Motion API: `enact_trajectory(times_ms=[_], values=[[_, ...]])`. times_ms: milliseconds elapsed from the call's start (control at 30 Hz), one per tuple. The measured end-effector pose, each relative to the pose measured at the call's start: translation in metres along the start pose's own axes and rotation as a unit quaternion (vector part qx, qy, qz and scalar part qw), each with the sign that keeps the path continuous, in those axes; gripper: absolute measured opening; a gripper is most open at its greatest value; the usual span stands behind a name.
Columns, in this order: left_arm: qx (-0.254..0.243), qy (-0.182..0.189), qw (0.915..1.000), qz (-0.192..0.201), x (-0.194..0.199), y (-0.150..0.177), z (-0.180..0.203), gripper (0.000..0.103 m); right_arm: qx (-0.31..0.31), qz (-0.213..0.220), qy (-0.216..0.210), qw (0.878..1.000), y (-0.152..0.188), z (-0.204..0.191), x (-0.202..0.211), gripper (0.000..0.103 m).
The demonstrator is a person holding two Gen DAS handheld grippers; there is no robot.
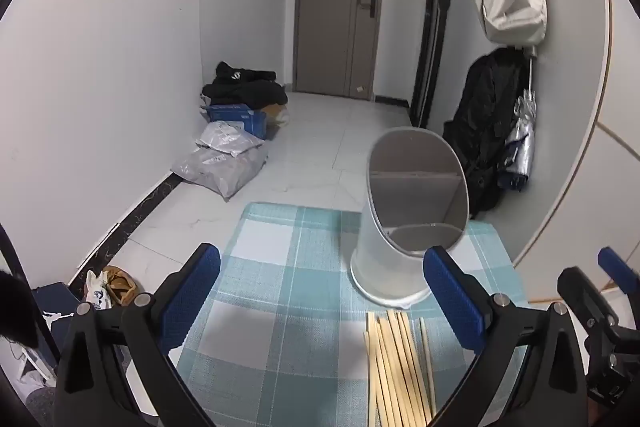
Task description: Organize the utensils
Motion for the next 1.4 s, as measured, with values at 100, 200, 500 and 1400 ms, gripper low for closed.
enact_trajectory(times_ms=[100, 200, 500, 1400], values=[[0.042, 0.029, 0.9987, 0.007, 0.001, 0.001, -0.013, 0.100, 0.001, 0.007, 0.001, 1.000, -0.001, 0.000, 0.001, 0.103], [0.031, 0.019, 0.9993, 0.002, 0.000, 0.001, -0.009, 0.100, 0.003, 0.012, 0.003, 1.000, -0.002, 0.000, 0.002, 0.103], [0.024, 0.017, 0.9995, -0.004, -0.002, 0.001, -0.004, 0.100, 0.000, 0.018, 0.006, 1.000, -0.004, -0.001, 0.007, 0.103], [0.011, 0.007, 0.9999, -0.011, -0.004, 0.004, 0.000, 0.100, 0.006, 0.029, -0.002, 1.000, -0.008, -0.002, 0.011, 0.103]])
Point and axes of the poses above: each gripper's, at about its wrist camera, not at the fingertips, and x roughly against the way its jaws point, z to its right, y to its underside, the point moved 10 cm from there along -x, roughly the way its jaws point, and after that the axes turned 6 degrees about -x, right-handed, at the moved point
